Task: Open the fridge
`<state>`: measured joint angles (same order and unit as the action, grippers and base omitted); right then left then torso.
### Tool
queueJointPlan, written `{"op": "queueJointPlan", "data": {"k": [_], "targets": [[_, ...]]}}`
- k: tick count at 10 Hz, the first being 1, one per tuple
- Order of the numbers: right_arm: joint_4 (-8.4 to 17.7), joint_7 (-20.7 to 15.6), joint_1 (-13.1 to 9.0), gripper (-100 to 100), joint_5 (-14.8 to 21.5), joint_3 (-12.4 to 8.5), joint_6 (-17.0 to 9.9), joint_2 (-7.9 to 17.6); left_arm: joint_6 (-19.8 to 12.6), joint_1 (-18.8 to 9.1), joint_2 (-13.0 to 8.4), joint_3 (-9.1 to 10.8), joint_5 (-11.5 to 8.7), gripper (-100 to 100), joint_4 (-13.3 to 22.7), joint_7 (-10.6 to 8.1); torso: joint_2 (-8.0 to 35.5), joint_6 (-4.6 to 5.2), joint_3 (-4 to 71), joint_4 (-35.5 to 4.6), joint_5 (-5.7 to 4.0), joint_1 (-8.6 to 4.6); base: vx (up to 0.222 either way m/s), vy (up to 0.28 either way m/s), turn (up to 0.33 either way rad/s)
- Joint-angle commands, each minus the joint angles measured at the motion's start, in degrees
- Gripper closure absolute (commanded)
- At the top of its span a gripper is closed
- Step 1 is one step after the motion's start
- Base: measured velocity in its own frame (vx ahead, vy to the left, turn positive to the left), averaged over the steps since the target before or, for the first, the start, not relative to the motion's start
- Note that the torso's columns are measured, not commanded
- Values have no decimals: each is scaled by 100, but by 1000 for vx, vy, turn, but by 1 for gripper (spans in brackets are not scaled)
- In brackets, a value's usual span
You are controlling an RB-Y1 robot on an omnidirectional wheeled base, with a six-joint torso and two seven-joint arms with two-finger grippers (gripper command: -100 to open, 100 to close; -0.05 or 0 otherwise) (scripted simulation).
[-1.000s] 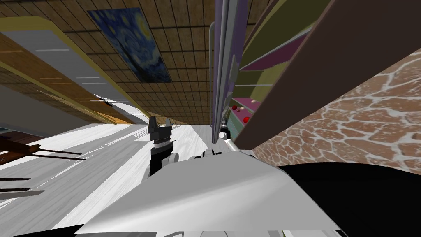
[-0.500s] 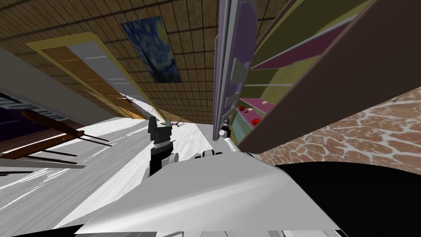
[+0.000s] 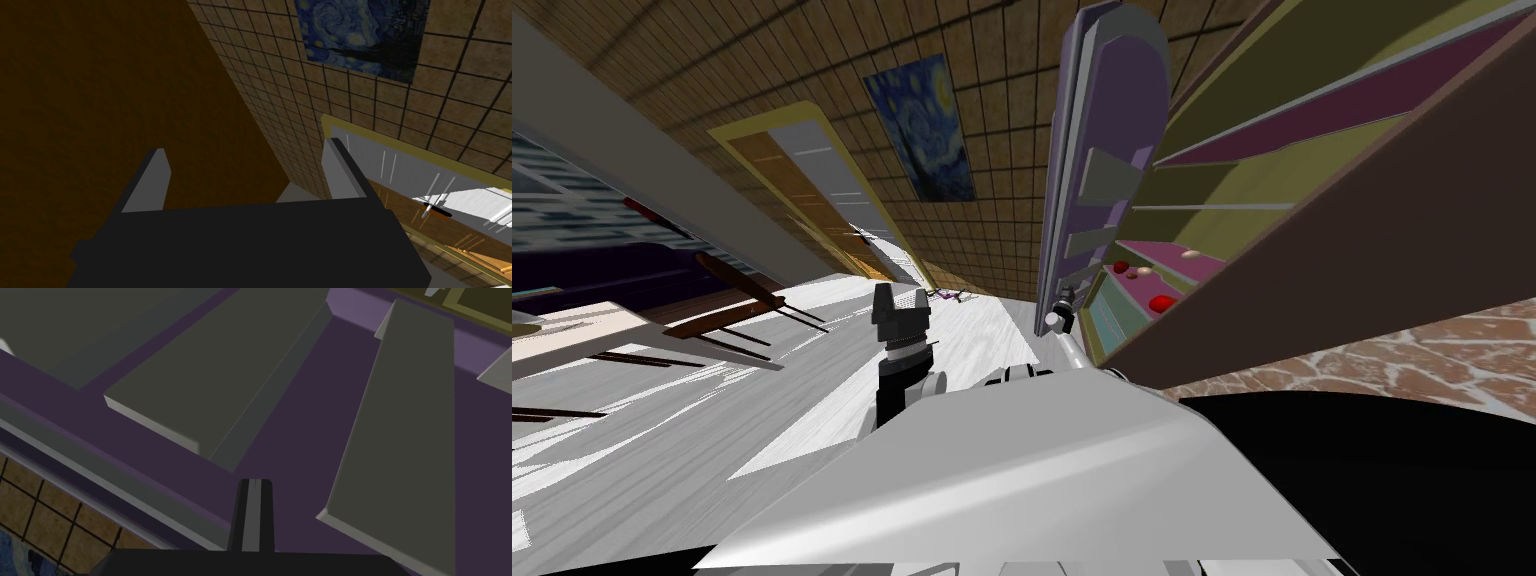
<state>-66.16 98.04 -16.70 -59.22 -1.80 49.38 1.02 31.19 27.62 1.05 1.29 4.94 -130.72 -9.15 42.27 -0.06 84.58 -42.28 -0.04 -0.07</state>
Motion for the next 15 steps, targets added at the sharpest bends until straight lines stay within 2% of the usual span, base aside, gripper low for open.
{"op": "queueJointPlan", "data": {"k": [1,2,4,5,7,8,15], "targets": [[35,-90,-39,100,27,-166,31,-94,0,1,0,0,0,0,0,0,2,8,-1,0,5,9,0,37,21],[21,-132,-92,-100,-3,-215,57,65,0,1,0,1,0,0,0,0,4,11,-2,-1,2,-8,15,21,0],[-16,-184,-204,-100,-78,-285,104,279,0,2,-1,1,0,0,0,0,-7,7,4,2,1,-3,40,17,5],[-70,-260,-365,-100,-185,-387,172,445,0,2,-1,1,0,0,0,0,-7,7,5,2,4,4,81,42,4],[-70,-260,-365,-100,-185,-387,172,445,0,2,0,1,0,0,-1,0,-3,5,3,3,6,13,50,24,3],[-136,-353,-563,-100,-316,-511,256,565,0,2,-1,1,0,0,-1,0,14,7,-8,-3,3,2,51,44,9],[-417,-753,-1409,-100,-879,-1043,611,884,0,2,0,1,0,0,-1,0,5,6,-3,-1,3,3,101,46,7]]}}
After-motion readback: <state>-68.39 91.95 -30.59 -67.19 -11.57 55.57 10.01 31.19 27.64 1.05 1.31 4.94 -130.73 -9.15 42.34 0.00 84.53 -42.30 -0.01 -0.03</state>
